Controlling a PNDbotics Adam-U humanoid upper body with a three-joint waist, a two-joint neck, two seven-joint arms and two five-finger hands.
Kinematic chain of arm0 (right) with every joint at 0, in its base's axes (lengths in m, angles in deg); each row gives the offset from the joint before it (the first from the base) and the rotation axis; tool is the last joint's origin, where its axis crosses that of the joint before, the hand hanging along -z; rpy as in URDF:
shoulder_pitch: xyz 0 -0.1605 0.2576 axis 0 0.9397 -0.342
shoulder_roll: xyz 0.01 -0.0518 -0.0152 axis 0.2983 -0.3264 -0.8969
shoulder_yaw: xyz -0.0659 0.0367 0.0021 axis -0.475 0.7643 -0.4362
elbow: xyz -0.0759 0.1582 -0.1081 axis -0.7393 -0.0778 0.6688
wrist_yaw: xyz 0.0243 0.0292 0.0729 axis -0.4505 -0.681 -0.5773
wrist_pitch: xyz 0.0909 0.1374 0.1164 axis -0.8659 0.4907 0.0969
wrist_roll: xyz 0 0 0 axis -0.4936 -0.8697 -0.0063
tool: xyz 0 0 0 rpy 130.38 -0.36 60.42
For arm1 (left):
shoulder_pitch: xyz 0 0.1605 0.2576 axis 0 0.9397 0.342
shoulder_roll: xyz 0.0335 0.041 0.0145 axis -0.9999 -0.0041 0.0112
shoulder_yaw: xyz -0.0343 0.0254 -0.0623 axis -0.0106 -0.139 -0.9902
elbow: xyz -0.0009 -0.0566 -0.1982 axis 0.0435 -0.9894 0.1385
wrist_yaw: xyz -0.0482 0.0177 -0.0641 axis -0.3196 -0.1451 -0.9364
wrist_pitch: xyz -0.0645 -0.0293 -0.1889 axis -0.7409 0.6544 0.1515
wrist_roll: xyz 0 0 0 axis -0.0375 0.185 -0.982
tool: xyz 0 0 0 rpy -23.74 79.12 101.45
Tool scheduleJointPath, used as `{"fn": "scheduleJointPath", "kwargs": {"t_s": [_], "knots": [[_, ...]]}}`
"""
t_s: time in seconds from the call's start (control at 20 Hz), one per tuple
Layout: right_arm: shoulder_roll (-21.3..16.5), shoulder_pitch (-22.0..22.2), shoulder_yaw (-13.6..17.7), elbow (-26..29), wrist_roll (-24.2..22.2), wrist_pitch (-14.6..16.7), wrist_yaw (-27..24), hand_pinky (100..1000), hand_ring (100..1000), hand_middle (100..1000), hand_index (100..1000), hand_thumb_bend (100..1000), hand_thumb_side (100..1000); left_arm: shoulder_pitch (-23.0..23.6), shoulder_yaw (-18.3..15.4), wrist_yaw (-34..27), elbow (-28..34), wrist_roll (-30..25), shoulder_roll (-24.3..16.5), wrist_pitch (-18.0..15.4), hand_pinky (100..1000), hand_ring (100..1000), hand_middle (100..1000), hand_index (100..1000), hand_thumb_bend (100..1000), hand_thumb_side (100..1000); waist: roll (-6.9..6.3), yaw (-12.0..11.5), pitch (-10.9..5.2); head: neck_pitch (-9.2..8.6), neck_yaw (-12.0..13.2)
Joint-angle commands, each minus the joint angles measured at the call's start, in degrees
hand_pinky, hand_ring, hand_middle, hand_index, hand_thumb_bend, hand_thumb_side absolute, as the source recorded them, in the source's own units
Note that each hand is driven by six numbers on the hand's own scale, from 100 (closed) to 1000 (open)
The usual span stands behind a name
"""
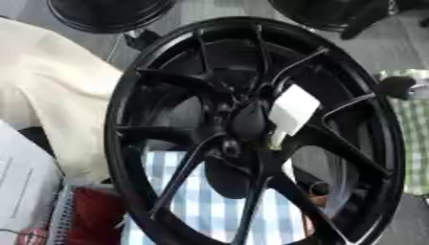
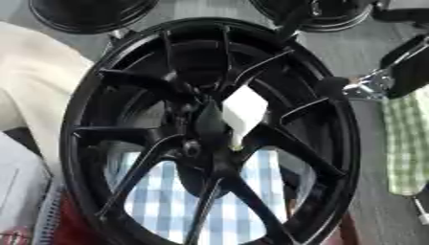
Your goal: Pull the pin out of the wheel hub.
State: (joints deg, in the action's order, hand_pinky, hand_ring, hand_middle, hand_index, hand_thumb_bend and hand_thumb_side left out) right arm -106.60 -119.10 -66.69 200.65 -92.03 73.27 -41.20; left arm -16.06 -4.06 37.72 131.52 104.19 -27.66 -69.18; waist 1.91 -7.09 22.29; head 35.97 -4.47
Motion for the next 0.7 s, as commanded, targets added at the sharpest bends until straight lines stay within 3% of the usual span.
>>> {"fn": "scheduleJointPath", "kwargs": {"t_s": [0.05, 0.7], "knots": [[-0.06, -1.94, -1.45, 0.81, -2.28, 0.04, -1.04, 894, 863, 830, 832, 359, 160, -0.23, -0.15, -0.26, 1.13, -0.27, -1.78, -0.05, 807, 752, 614, 796, 262, 688, -0.03, -0.18, -1.73, 0.5, -0.17], [4.73, -9.31, -7.17, 0.81, -9.84, -2.58, -3.79, 905, 873, 840, 839, 401, 143, -0.29, -0.01, -0.49, 1.13, -0.42, -1.73, 0.04, 807, 753, 614, 796, 261, 689, 0.0, -0.44, -1.95, 1.49, -1.67]]}}
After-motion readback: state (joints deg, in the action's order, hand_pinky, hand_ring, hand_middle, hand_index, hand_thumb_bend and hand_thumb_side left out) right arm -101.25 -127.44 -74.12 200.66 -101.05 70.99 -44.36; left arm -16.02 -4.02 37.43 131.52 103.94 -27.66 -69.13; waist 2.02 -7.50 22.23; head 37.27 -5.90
